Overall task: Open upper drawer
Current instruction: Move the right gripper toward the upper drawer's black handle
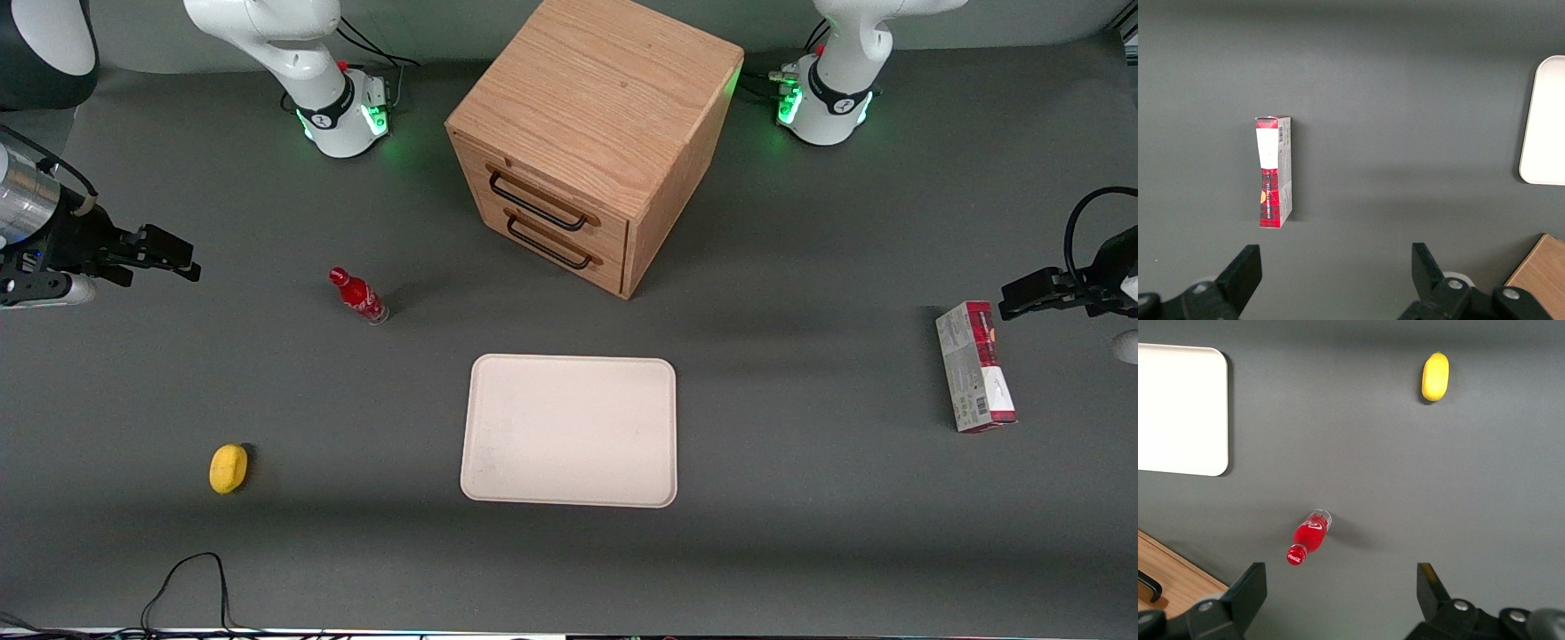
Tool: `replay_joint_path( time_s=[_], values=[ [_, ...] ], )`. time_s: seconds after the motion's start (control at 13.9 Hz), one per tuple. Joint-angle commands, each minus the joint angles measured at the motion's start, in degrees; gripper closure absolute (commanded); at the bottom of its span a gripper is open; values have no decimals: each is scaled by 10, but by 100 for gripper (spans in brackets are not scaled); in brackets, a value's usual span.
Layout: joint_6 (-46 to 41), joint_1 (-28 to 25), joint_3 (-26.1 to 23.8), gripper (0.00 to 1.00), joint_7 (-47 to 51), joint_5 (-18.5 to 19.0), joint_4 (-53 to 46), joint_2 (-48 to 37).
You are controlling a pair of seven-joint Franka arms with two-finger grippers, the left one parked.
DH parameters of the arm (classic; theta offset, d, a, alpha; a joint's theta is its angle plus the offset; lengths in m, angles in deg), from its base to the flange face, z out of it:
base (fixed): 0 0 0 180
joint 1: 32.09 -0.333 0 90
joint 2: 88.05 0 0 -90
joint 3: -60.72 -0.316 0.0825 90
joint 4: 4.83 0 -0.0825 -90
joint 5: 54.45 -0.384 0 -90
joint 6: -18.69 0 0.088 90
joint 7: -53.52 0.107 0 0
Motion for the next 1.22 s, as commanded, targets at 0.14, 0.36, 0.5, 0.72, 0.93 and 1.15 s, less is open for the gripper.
replay_joint_path(
  time_s=[0.14, 0.36, 0.5, 0.72, 0.93, 1.15],
  values=[
    [-3, -5, 5, 0, -5, 5, 3, -8],
    [-3, -5, 5, 0, -1, 4, -2, -3],
    [-7, -4, 5, 0, -1, 1, -3, -1],
    [-11, -5, 4, 0, -1, -7, -24, 9],
    [-11, -5, 1, 0, -5, -55, -32, 28],
    [-11, -38, -1, 0, -8, -66, -66, 58]
  ],
)
